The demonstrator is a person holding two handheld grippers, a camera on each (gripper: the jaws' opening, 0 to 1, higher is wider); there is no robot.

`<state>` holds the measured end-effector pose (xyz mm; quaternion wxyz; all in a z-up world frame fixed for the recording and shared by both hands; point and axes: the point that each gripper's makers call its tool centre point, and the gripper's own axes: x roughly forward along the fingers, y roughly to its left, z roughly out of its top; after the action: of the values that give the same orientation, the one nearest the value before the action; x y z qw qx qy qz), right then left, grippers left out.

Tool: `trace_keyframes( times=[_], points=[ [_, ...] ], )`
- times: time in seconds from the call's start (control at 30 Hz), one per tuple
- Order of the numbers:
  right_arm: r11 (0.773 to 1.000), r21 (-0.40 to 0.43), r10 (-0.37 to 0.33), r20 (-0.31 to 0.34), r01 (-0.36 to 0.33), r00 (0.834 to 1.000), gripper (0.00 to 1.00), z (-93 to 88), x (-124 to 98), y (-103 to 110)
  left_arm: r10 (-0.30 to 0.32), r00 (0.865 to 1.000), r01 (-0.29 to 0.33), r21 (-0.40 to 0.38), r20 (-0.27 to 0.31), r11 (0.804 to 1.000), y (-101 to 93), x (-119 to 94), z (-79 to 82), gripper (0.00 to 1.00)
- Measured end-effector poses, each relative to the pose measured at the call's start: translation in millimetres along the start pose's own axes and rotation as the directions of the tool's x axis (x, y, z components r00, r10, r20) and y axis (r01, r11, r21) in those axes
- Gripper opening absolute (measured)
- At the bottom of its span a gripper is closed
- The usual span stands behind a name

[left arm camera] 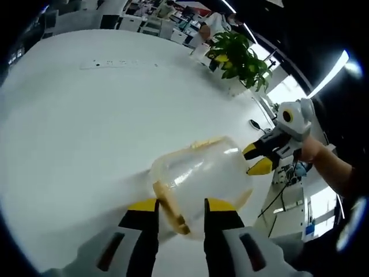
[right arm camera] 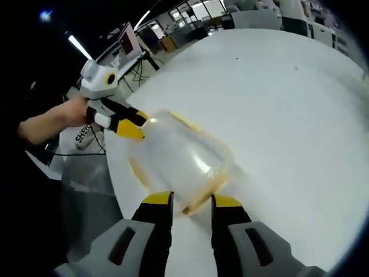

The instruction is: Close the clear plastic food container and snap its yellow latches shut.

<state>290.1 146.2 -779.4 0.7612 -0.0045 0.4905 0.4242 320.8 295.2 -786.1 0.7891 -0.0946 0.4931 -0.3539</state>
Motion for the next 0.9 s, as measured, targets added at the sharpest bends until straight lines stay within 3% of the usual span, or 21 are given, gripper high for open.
trace_keyframes(
  times=[0.1, 0.2, 0.3, 0.4, 0.47, 0.53, 0.57, 0.6, 0.63, 0.67, 0.7, 0.8, 0.87, 0.9],
  points=[
    [1.0, -0.018, -0.012, 0.0, 0.012, 1.0, 0.23, -1.2, -1, 1, 0.008, 1.0, -0.008, 0.017, 0.002, 1.0, -1.7, 0, 1.6, 0.24],
    [0.999, -0.028, -0.029, -0.013, 0.028, 1.0, 0.23, -0.6, -1, 2, 0.045, 0.999, -0.046, 0.115, 0.012, 0.992, -1.2, -1, 6.2, 0.26],
    [0.992, -0.102, -0.077, -0.034, 0.074, 0.996, 0.24, 2.0, -2, -1, 0.091, 0.996, -0.095, 0.215, 0.026, 0.972, -1.7, -2, 10.4, 0.27],
    [0.975, -0.185, -0.129, -0.037, 0.12, 0.991, 0.27, 4.9, -3, -1, 0.169, 0.984, -0.181, 0.354, 0.065, 0.917, -2.8, -5, 17.4, 0.32],
    [0.96, -0.237, -0.158, -0.028, 0.147, 0.987, 0.28, 7.7, -3, -1, 0.185, 0.98, -0.2, 0.432, 0.078, 0.879, -6.6, -5, 19.8, 0.32],
    [0.949, -0.27, -0.173, -0.011, 0.164, 0.985, 0.29, 9.3, -2, 0, 0.198, 0.976, -0.215, 0.536, 0.09, 0.816, -13.5, -6, 21.9, 0.3],
    [0.94, -0.297, -0.177, 0.002, 0.17, 0.984, 0.3, 10.9, -3, 0, 0.206, 0.974, -0.222, 0.597, 0.096, 0.771, -17.8, -6, 22.6, 0.28],
    [0.93, -0.324, -0.181, 0.008, 0.174, 0.984, 0.31, 12.5, -3, 0, 0.223, 0.97, -0.235, 0.628, 0.1, 0.742, -19.1, -7, 22.5, 0.26],
    [0.9, -0.395, -0.179, 0.041, 0.181, 0.983, 0.33, 19.0, -2, -1, 0.21, 0.971, -0.232, 0.686, 0.118, 0.69, -26.3, -6, 24.3, 0.25],
    [0.888, -0.419, -0.175, 0.068, 0.188, 0.982, 0.35, 22.5, -3, 1, 0.177, 0.975, -0.221, 0.704, 0.136, 0.675, -34.4, -4, 25.9, 0.23],
    [0.871, -0.461, -0.134, 0.108, 0.169, 0.985, 0.33, 30.0, -2, 9, 0.126, 0.981, -0.196, 0.706, 0.151, 0.68, -46.0, -3, 27.1, 0.21],
    [0.871, -0.467, -0.086, 0.159, 0.152, 0.983, 0.24, 43.9, -4, 19, 0.086, 0.983, -0.178, 0.722, 0.162, 0.669, -56.7, -2, 30.0, 0.14],
    [0.877, -0.46, -0.07, 0.173, 0.143, 0.983, 0.21, 51.4, -2, 21, 0.047, 0.981, -0.173, 0.741, 0.188, 0.649, -65.2, -2, 36.3, 0.12],
    [0.888, -0.447, -0.034, 0.168, 0.107, 0.985, 0.21, 54.1, 2, 26, 0.051, 0.981, -0.173, 0.737, 0.186, 0.653, -64.8, -1, 36.7, 0.11]
  ],
)
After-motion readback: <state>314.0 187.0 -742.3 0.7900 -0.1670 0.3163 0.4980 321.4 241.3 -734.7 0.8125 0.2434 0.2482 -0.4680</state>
